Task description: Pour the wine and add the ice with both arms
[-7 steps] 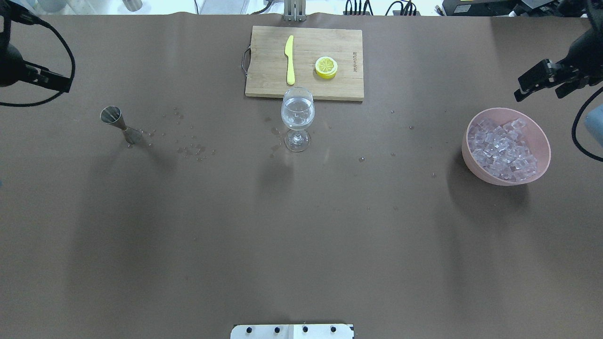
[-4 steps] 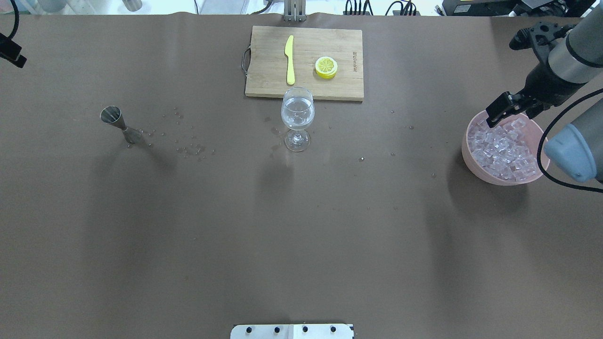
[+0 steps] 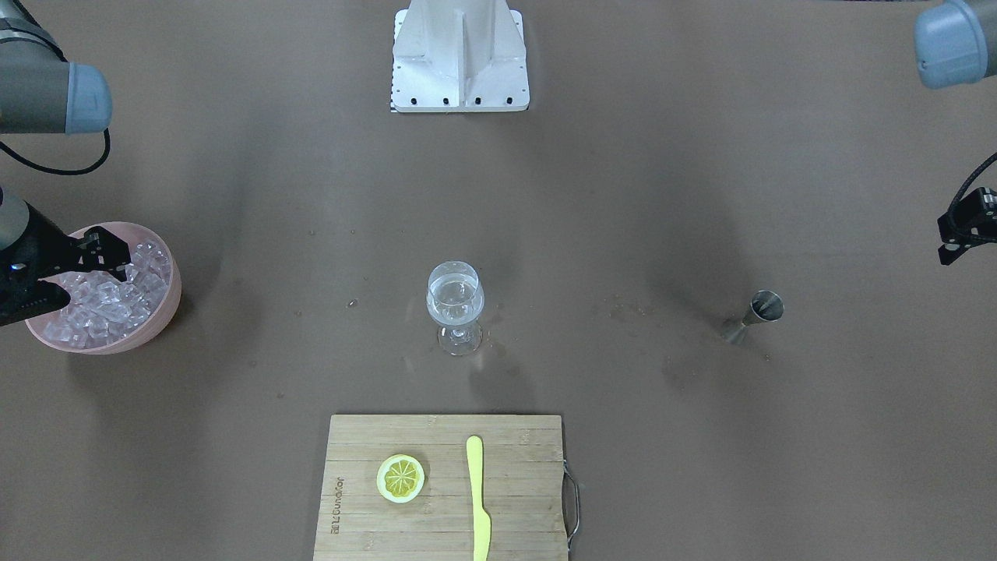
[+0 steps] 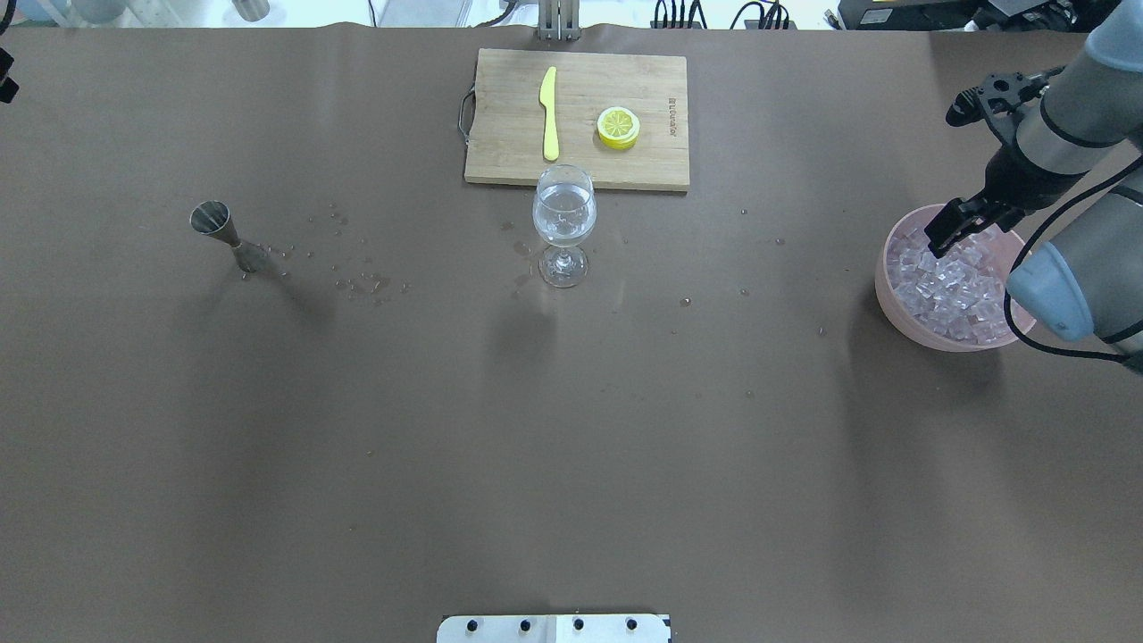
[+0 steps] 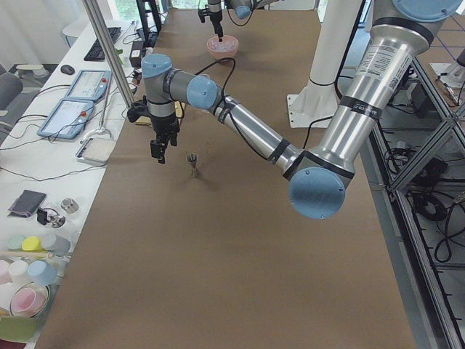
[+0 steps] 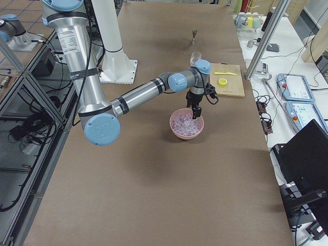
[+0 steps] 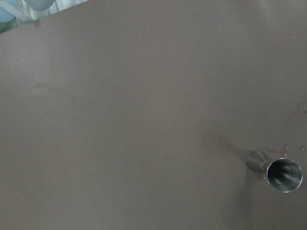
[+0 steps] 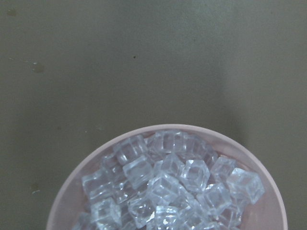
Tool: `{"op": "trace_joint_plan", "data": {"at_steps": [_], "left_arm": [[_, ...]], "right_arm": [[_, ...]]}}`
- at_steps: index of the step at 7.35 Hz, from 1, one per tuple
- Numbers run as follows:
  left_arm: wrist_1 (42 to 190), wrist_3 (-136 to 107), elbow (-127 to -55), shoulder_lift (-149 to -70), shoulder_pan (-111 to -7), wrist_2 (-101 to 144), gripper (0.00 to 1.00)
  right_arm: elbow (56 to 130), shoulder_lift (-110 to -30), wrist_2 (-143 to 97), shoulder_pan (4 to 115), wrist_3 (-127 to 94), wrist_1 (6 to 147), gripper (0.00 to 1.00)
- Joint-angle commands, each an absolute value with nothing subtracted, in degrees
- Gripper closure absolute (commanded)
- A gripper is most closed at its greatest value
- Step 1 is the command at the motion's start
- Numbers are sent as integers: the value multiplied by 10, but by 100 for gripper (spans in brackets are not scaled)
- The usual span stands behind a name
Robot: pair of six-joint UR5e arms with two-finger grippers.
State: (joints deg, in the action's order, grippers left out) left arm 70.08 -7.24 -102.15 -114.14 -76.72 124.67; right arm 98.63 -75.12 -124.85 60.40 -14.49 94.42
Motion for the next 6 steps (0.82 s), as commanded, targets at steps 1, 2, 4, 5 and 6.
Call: {"op": "trace_joint_plan", "data": {"at_steps": [1,2,4,5,6], "left_arm": [[699,-77,-1019,-1145,-769,1246,2],[699,-77,-1018,-1145,-770,1247,2],[700,-77,-1014,-1144,-771,1247,2],[700,-77,-1013,-1145,-772,1247,2],[700,-80,-1013,-1145,-772,1247,2]], "right_arm": [[941,-749,-1248,604,-141,902,0],[941,-751,-1249,603,-141,902,1],[947,-756,-1259,599,-142,902,3],[949,-756,-1271,594,-142,903,5],[949,-758,-1274,592,-142,903,8]]}}
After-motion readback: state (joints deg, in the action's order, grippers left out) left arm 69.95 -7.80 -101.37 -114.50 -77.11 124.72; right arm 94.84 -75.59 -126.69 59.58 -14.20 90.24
